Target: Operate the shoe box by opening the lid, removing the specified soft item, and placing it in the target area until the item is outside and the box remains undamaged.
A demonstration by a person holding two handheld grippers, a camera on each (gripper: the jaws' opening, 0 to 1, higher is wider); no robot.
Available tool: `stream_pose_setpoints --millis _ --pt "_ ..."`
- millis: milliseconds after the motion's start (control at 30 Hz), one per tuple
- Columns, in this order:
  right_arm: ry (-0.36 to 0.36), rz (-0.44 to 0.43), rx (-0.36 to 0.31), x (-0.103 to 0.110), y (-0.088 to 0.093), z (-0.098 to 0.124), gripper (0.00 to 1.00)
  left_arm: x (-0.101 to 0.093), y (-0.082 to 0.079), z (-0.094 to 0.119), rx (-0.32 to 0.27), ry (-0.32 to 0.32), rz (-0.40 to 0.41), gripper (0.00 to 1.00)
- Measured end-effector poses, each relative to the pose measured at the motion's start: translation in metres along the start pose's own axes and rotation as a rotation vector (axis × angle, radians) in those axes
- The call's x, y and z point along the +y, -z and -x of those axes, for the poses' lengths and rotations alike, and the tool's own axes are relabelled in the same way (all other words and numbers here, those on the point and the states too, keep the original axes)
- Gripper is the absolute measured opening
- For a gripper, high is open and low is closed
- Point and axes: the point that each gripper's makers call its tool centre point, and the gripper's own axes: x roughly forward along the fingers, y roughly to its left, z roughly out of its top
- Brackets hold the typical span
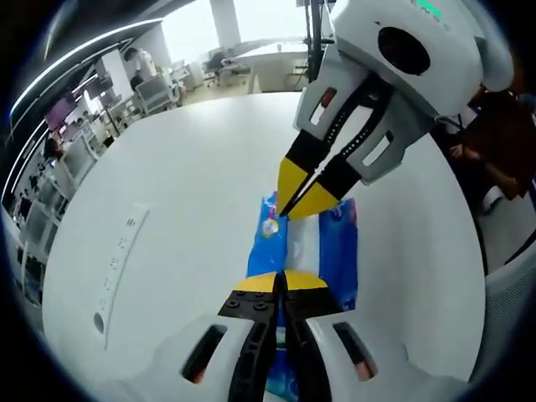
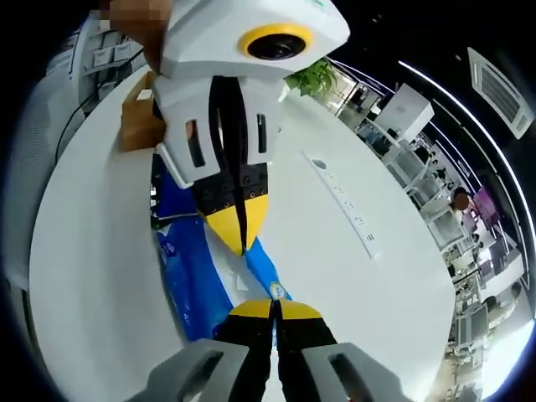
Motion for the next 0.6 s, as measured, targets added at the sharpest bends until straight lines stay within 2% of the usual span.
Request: stream_pose_setpoints --millis 433,600 --pt "0.011 -0.017 0.007 -0.0023 0.0004 -0.003 0.0 0.0044 -0.0013 0.0015 -0.005 -0.011 -0.003 0.0" --pt "0.011 -0.034 0.017 0.0002 0.0021 -0.0044 0.0 -0.0022 0.003 0.0052 0.012 0.008 -0.003 0.06"
